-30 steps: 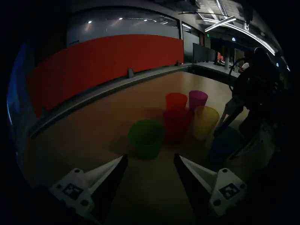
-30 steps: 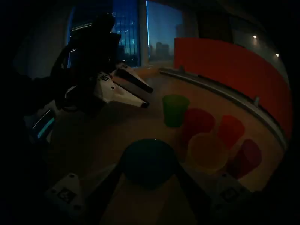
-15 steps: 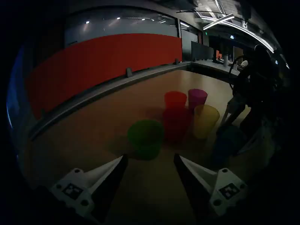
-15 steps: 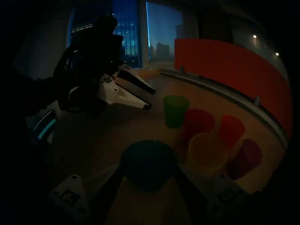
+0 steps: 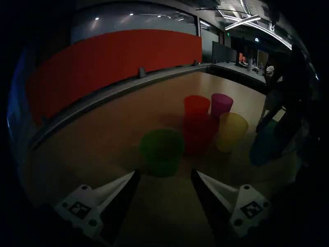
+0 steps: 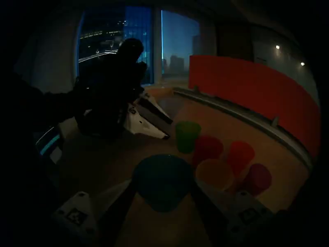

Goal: Pour water

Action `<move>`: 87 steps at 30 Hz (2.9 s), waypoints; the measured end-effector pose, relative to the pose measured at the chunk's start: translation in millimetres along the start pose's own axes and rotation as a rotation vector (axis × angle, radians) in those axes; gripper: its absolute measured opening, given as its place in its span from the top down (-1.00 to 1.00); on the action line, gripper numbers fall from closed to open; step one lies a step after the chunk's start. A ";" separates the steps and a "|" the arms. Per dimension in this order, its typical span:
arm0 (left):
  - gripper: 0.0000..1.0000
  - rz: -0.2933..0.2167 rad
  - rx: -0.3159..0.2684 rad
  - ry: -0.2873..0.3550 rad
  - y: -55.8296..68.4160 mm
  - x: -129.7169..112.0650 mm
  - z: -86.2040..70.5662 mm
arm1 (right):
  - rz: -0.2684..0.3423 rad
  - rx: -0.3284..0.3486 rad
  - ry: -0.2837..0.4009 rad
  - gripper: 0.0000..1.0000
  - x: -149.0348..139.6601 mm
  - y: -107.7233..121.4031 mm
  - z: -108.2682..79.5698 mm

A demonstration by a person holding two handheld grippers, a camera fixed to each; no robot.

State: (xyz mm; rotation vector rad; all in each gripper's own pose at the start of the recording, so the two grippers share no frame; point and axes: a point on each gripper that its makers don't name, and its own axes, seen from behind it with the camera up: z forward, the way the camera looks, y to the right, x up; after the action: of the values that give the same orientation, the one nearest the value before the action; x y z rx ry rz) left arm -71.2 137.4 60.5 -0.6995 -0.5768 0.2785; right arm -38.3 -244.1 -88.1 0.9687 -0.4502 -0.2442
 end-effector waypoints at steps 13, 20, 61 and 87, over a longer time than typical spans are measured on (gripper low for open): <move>-0.82 -0.014 -0.027 -0.048 -4.8 7.3 26.3 | -0.016 -0.040 0.029 -0.89 10.7 9.0 -27.8; -0.81 -0.007 -0.021 -0.063 -7.1 11.7 38.6 | -0.020 -0.048 0.029 -0.88 10.6 11.9 -34.3; -0.74 -0.002 -0.057 0.016 13.5 50.7 31.7 | 0.011 -0.083 0.079 -0.86 17.9 16.5 -53.9; -0.75 -0.008 -0.018 0.345 36.7 122.8 -91.4 | -0.002 -0.151 0.207 -0.84 69.8 7.5 -88.0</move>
State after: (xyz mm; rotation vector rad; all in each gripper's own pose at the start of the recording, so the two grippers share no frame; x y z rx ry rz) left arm 79.8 168.7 28.8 -0.7432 -0.2533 0.1403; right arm 64.8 -202.7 -106.3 0.8358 -0.2378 -0.1745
